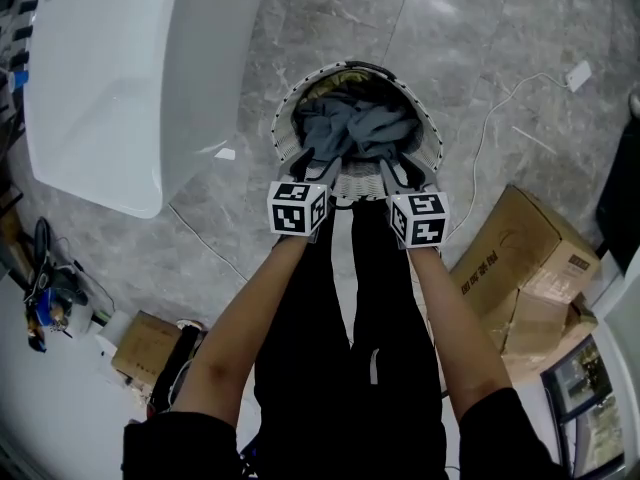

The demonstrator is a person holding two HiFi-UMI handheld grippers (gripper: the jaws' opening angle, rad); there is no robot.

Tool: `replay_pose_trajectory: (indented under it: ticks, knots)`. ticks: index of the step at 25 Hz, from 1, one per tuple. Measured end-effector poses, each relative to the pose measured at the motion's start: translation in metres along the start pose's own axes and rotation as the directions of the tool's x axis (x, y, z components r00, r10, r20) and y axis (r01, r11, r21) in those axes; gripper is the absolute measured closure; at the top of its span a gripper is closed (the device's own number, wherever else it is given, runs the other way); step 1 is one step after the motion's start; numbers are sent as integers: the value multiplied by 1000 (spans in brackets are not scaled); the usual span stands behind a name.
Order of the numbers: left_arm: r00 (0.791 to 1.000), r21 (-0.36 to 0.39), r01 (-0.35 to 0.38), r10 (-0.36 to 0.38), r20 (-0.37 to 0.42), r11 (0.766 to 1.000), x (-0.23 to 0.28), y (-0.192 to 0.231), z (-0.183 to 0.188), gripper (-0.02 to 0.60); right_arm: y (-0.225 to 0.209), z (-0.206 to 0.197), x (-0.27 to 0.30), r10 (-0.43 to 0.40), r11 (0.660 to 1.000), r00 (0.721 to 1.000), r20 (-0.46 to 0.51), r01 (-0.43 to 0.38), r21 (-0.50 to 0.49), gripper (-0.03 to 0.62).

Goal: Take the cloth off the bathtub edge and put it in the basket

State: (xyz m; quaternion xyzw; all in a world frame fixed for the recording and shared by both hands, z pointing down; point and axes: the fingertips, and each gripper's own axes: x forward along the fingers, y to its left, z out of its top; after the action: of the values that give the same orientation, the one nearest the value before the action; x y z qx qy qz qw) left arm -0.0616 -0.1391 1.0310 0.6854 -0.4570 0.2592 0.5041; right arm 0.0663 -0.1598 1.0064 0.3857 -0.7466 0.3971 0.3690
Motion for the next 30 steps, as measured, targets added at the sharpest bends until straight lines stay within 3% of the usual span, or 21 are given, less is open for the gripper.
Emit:
replay_pose_trajectory:
  ticks: [4, 7, 11, 15, 21, 26, 30]
  knots:
    - [1000, -21, -23, 23, 5, 1000, -2, 12, -3, 351, -9, -7, -3, -4, 1000, 1000, -2, 4, 3, 453]
    - [1000, -8, -10, 10, -2, 1000, -6, 9, -8, 350, -6, -3, -10, 2, 1000, 1000, 27, -2, -25, 453]
    - [999, -48, 7, -6, 31, 999, -21, -3, -5, 350, 4, 8, -22, 23, 998, 998, 59, -19, -55, 453]
    - [996, 38, 10, -13, 91, 999, -34, -27, 19, 350, 6, 30, -33, 24, 998, 995, 98, -18, -55, 453]
    - [985, 58, 34, -43, 167, 998, -77, -79, 51, 350, 28, 53, -102, 13, 998, 987, 158, -2, -68, 453]
    - [965, 56, 38, -51, 258, 998, -128, -123, 91, 350, 34, 83, -160, 9, 999, 976, 219, 2, -51, 453]
    - [934, 52, 28, -44, 354, 998, -185, -156, 124, 350, 47, 112, -216, 19, 999, 961, 277, -10, -34, 453]
